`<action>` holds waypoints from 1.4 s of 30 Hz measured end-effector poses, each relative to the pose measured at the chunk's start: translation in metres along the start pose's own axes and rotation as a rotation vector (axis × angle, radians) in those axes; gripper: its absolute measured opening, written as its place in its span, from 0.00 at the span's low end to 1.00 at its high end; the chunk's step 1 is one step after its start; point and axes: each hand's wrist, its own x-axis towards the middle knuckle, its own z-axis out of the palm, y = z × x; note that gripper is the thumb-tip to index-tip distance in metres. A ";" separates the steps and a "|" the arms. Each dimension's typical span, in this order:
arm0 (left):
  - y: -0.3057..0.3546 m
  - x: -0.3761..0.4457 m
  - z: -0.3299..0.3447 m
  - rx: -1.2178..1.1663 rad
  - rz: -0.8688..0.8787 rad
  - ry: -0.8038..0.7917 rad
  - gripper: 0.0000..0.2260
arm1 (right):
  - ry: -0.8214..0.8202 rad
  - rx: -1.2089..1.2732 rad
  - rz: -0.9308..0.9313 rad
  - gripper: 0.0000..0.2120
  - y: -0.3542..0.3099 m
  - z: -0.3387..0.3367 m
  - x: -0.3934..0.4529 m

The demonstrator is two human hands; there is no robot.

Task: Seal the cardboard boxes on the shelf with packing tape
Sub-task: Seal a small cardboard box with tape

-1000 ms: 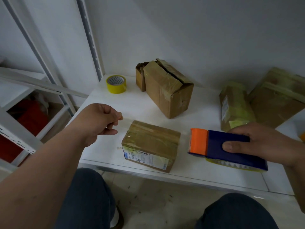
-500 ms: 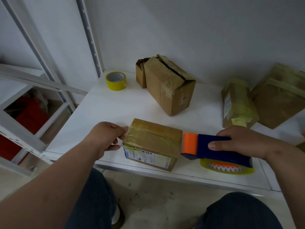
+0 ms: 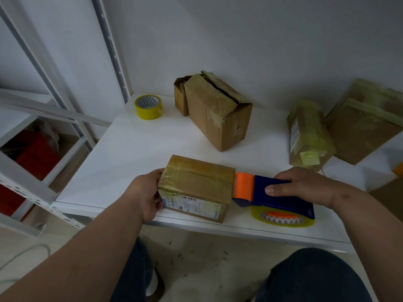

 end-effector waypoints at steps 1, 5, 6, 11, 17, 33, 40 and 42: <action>-0.002 0.000 0.001 0.020 0.002 0.020 0.21 | 0.000 -0.002 0.003 0.23 0.000 -0.001 0.001; 0.002 0.000 -0.002 0.249 0.183 0.118 0.17 | -0.009 -0.018 -0.005 0.26 0.000 -0.002 0.000; 0.004 0.001 -0.003 0.341 0.329 0.203 0.16 | -0.010 -0.022 -0.014 0.27 0.000 -0.002 0.000; 0.016 -0.034 0.027 1.187 1.081 0.089 0.34 | -0.015 -0.055 -0.055 0.18 0.003 -0.001 0.003; 0.004 -0.032 0.043 1.773 0.899 -0.049 0.47 | -0.016 -0.097 -0.084 0.18 0.007 0.000 -0.005; 0.004 -0.026 0.040 1.778 0.936 -0.037 0.49 | 0.003 -0.331 -0.034 0.20 0.018 -0.004 -0.011; 0.004 -0.029 0.043 1.782 0.913 -0.030 0.49 | -0.093 -0.343 0.075 0.21 -0.017 0.002 0.020; 0.004 -0.029 0.044 1.782 0.914 -0.028 0.49 | -0.114 -0.285 0.126 0.20 -0.017 -0.002 0.024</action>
